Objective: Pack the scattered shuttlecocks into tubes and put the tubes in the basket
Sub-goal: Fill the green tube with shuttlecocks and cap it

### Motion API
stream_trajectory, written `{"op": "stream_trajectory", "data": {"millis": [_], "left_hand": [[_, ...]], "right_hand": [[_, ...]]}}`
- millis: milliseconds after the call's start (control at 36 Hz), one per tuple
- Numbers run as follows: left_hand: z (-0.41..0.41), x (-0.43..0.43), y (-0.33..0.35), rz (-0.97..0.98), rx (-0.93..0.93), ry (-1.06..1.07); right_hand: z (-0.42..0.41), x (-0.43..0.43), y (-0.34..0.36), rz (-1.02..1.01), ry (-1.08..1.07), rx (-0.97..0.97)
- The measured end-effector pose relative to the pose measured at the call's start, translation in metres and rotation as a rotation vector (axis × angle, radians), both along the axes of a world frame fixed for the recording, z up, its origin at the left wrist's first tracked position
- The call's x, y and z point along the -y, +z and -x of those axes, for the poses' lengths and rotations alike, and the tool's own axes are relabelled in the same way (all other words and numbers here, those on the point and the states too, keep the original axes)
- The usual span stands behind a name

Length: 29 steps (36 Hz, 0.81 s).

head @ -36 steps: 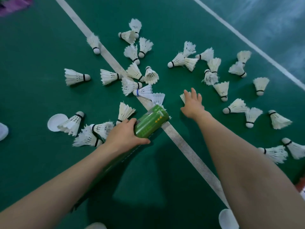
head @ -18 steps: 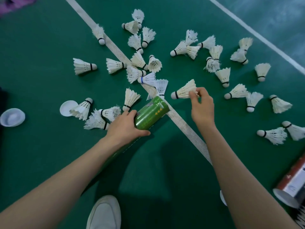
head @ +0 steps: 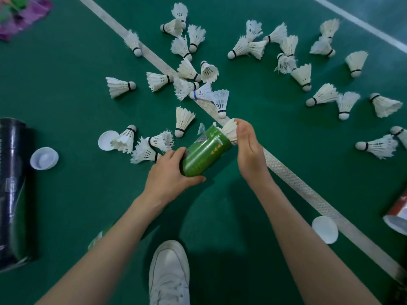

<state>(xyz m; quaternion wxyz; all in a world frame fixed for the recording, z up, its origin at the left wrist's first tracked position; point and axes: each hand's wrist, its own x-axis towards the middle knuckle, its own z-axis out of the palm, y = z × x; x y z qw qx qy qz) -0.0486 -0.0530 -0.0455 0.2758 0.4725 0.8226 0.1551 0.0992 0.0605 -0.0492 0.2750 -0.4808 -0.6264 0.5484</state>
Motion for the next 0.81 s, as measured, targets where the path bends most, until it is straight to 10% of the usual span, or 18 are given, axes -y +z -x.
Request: {"op": "stream_trajectory", "data": {"millis": [528,806], "left_hand": [[0.026,-0.038,-0.016,-0.044,0.036,0.133],[0.052,-0.067,-0.036,0.094,0.043,0.194]], "right_hand": [[0.052,-0.045,-0.006,0.178,0.117,0.004],[0.08,-0.14,-0.038,-0.166,0.256,0.625]]}}
